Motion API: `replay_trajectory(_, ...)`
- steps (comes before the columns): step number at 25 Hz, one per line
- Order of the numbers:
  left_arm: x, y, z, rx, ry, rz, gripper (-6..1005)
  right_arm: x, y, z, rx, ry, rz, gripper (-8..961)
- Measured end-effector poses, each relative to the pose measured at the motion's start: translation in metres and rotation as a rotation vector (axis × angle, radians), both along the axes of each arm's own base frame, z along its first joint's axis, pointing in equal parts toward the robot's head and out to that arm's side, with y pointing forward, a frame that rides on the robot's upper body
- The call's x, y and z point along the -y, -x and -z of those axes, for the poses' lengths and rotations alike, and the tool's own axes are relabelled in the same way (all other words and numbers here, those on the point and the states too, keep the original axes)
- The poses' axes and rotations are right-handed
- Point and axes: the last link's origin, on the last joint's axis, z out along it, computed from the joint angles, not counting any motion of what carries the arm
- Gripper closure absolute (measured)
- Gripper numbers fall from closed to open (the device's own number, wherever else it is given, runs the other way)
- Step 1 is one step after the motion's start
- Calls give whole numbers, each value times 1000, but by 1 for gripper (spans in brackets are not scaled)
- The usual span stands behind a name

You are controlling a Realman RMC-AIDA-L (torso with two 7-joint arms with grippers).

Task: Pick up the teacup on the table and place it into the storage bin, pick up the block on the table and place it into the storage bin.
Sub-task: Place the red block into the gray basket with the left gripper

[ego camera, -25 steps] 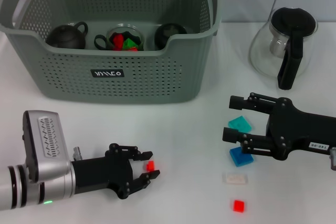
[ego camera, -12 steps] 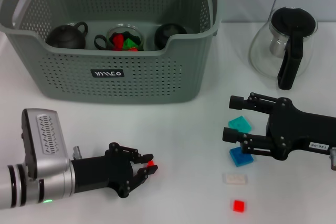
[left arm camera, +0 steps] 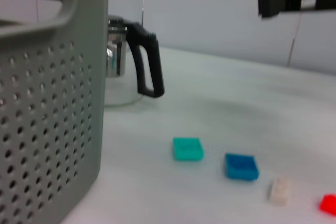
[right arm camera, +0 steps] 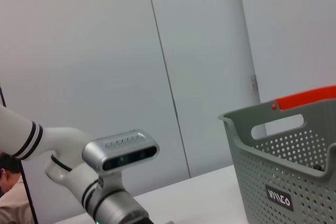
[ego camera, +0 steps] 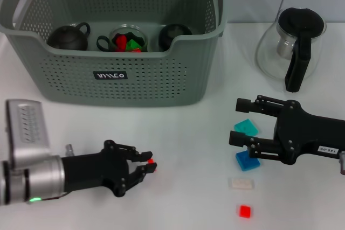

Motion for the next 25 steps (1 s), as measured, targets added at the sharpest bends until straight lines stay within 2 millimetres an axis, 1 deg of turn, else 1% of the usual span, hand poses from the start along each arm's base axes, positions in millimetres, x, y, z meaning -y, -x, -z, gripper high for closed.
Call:
replay_trajectory(7,2,-4,-43,122,40,-19,808,0,0,0,0,0,-1,149)
replay_trajectory(12,-2,-15,-76,253,46,-13,808,0,0,0,0,0,-2,150)
replay_trajectory(19,-22,-41,-121,453,60,-47,806,-1,2,1,-2,1,-5,151)
replay_trajectory(25,-51,-68,-154,547,60,-94,798,-2,3,1,-3,2,-10,151)
